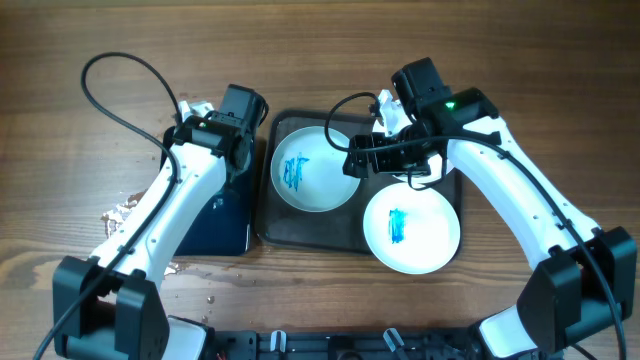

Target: Clean dirty plates on tray and stack at the side

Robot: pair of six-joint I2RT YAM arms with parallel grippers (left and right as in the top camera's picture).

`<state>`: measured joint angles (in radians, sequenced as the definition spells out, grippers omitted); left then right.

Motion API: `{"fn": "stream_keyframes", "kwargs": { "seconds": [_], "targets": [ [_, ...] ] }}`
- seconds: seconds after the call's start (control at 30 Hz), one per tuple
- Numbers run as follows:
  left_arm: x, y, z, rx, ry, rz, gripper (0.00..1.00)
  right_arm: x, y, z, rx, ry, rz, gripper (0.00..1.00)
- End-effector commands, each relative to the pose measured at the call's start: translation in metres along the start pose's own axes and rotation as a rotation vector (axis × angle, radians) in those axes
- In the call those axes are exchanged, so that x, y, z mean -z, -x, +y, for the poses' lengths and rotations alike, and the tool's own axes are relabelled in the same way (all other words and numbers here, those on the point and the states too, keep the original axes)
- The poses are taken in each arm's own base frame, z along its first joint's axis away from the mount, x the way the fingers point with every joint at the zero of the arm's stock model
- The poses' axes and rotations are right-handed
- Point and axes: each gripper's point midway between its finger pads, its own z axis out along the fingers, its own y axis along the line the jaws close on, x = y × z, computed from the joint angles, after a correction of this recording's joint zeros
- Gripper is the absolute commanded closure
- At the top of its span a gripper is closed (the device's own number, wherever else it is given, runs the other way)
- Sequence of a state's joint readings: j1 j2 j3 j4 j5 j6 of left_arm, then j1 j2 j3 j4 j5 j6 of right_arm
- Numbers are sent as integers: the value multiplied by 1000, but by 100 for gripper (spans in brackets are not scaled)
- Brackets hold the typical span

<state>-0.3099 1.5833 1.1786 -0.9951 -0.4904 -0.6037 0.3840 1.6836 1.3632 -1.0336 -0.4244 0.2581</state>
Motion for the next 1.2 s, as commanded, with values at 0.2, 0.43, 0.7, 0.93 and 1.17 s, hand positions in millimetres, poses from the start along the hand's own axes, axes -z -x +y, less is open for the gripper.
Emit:
{"fn": "stream_keyframes", "kwargs": {
  "seconds": [0.2, 0.43, 0.7, 0.93, 1.17],
  "targets": [
    [15, -7, -55, 1, -520, 230, 96, -33, 5, -12, -66, 14, -43, 15],
    [21, -6, -63, 1, -594, 247, 96, -64, 15, -23, -120, 45, -117, 21],
    [27, -6, -71, 3, -654, 259, 96, -134, 12, -59, -287, 2, -27, 36],
    [36, -15, -84, -46, -673, 261, 96, -146, 9, -68, -344, -21, -14, 96],
    [55, -37, -128, -184, -737, 232, 96, -146, -1, -73, -342, -50, 24, 96]
  ]
}}
